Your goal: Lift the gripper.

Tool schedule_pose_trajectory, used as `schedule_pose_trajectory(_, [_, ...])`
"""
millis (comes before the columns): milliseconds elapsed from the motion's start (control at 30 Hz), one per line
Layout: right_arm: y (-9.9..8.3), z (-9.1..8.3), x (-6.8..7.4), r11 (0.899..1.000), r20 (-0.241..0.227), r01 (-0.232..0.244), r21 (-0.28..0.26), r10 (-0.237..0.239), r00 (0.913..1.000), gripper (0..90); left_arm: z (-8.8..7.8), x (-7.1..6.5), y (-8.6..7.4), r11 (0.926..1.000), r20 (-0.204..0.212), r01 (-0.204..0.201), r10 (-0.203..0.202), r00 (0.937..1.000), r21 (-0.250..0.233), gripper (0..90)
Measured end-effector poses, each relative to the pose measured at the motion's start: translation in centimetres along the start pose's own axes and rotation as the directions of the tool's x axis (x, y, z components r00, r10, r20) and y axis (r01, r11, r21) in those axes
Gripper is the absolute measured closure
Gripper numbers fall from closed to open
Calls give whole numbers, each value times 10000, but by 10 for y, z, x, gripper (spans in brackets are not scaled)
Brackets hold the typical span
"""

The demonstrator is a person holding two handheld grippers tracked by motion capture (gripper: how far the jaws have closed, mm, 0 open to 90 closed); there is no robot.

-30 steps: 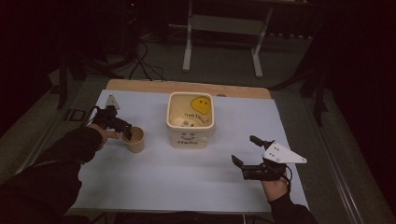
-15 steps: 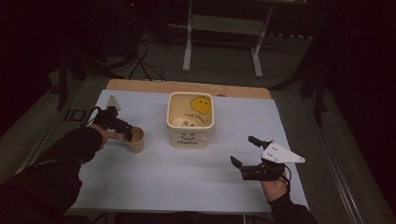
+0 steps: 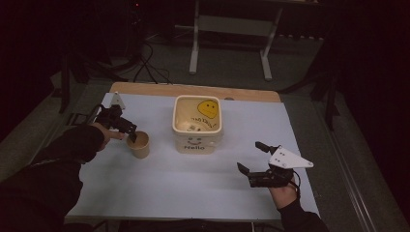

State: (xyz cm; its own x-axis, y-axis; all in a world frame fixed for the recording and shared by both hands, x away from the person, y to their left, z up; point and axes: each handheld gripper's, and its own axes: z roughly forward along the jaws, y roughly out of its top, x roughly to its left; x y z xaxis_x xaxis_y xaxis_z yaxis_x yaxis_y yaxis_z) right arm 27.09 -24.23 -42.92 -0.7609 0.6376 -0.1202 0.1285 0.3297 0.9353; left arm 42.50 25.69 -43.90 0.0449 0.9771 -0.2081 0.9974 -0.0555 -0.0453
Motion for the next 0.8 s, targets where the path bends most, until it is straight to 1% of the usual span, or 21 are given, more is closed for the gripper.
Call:
schedule_pose_trajectory(67, [0, 1, 0, 10000, -21, -9, 35, 9, 10000, 92, -2, -1, 1, 9999, 11, -101, 101, 9999, 66, 9])
schedule_pose_trajectory(100, [0, 1, 0, 10000, -59, -20, 59, 20, 10000, 91, -5, -1, 2, 10000, 0, -95, 95, 10000, -16, 9])
schedule_pose_trajectory(267, [0, 2, 1, 9999, -67, 32, 129, -32, 10000, 92, -15, -5, 2, 9991, 115, -413, 414, 9991, -76, 9])
schedule_pose_trajectory(300, [0, 2, 1, 9999, -74, 12, 137, -11, 10000, 92, -17, -5, 2, 9986, 135, -533, 533, 9985, -36, 9])
schedule_pose_trajectory(333, [0, 2, 1, 9999, -43, 19, 135, -18, 10000, 92, -19, -5, 2, 9984, 215, -557, 560, 9982, -132, 6])
schedule_pose_trajectory(367, [0, 2, 1, 9999, -80, 13, 147, -11, 10000, 92, -21, -6, 2, 9975, 303, -687, 691, 9971, -141, 6])
schedule_pose_trajectory(400, [0, 1, 2, 9999, -54, 44, 136, -44, 10000, 91, -22, -7, 2, 9971, 280, -751, 754, 9968, -131, 6])
schedule_pose_trajectory(433, [0, 1, 2, 9999, -46, 51, 129, -50, 10000, 92, -25, -8, 2, 9956, 196, -925, 928, 9955, -140, 6])
schedule_pose_trajectory(500, [-1, 1, 1, 9999, -76, 38, 132, -37, 10000, 92, -28, -10, 2, 9943, 139, -1052, 1054, 9943, -154, 6])
schedule_pose_trajectory(600, [-1, 1, 1, 9999, -90, 22, 167, -20, 10000, 92, -33, -13, 1, 9883, 39, -1524, 1524, 9883, -35, 7])
schedule_pose_trajectory(633, [-1, 1, 1, 9998, -117, 8, 178, -6, 9999, 91, -35, -14, 1, 9846, 28, -1746, 1746, 9846, 49, 7])
schedule_pose_trajectory(667, [-1, 1, 1, 9998, -134, -10, 192, 12, 9999, 92, -36, -16, 0, 9824, -76, -1869, 1869, 9823, 62, 7])
schedule_pose_trajectory(700, [-1, 2, 1, 9998, -123, -1, 193, 3, 9999, 92, -37, -17, 0, 9790, -46, -2036, 2036, 9790, 90, 7])
schedule_pose_trajectory(767, [-1, 2, 1, 9997, -171, 2, 229, 2, 9999, 92, -40, -20, -1, 9701, -131, -2424, 2425, 9701, 83, 7])
schedule_pose_trajectory(800, [-1, 2, 2, 9997, -186, 35, 228, -31, 9998, 91, -41, -21, -2, 9680, -95, -2506, 2507, 9680, 115, 7])
